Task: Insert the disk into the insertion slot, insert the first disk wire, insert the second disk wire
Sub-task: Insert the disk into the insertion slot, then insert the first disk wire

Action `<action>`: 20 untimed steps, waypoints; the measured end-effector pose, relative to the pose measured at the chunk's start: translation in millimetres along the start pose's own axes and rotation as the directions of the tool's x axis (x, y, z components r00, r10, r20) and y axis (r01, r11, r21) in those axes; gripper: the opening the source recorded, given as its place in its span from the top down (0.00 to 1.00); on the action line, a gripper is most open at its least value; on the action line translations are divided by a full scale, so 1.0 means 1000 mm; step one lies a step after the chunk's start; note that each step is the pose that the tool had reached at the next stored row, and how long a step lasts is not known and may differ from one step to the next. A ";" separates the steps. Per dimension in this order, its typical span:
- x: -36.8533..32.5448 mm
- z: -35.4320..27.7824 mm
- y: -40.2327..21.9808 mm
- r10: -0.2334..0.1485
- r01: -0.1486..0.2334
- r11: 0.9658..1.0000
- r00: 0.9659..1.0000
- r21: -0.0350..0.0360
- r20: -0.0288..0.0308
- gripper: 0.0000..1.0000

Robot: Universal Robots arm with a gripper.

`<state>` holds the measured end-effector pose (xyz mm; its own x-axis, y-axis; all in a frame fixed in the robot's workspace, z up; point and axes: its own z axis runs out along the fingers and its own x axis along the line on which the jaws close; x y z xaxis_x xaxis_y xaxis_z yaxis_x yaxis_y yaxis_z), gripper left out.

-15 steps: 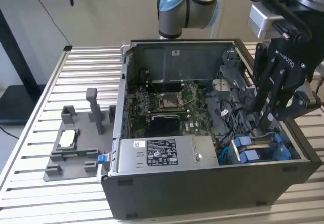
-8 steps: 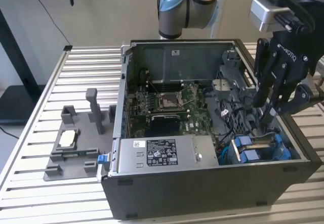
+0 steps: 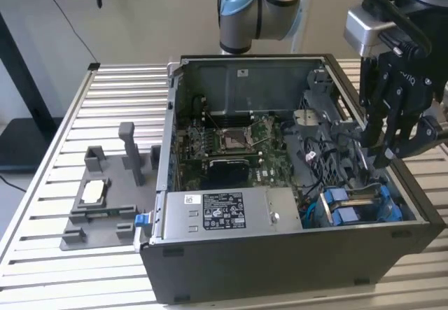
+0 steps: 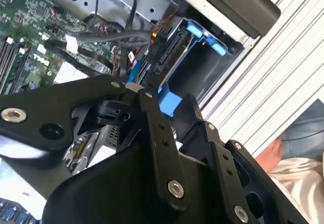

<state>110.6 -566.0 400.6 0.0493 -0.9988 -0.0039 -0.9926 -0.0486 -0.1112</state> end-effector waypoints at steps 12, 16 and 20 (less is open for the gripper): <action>-0.0192 0.0076 -0.0125 -0.002 0.002 0.999 1.000 0.040 -0.002 0.60; -0.0219 0.0115 -0.0131 -0.002 0.002 0.999 1.000 0.041 -0.002 0.60; -0.0219 0.0117 -0.0138 -0.002 0.002 0.999 1.000 0.041 -0.002 0.60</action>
<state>124.5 -543.3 390.5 0.0508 -0.9987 -0.0017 -0.9872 -0.0500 -0.1514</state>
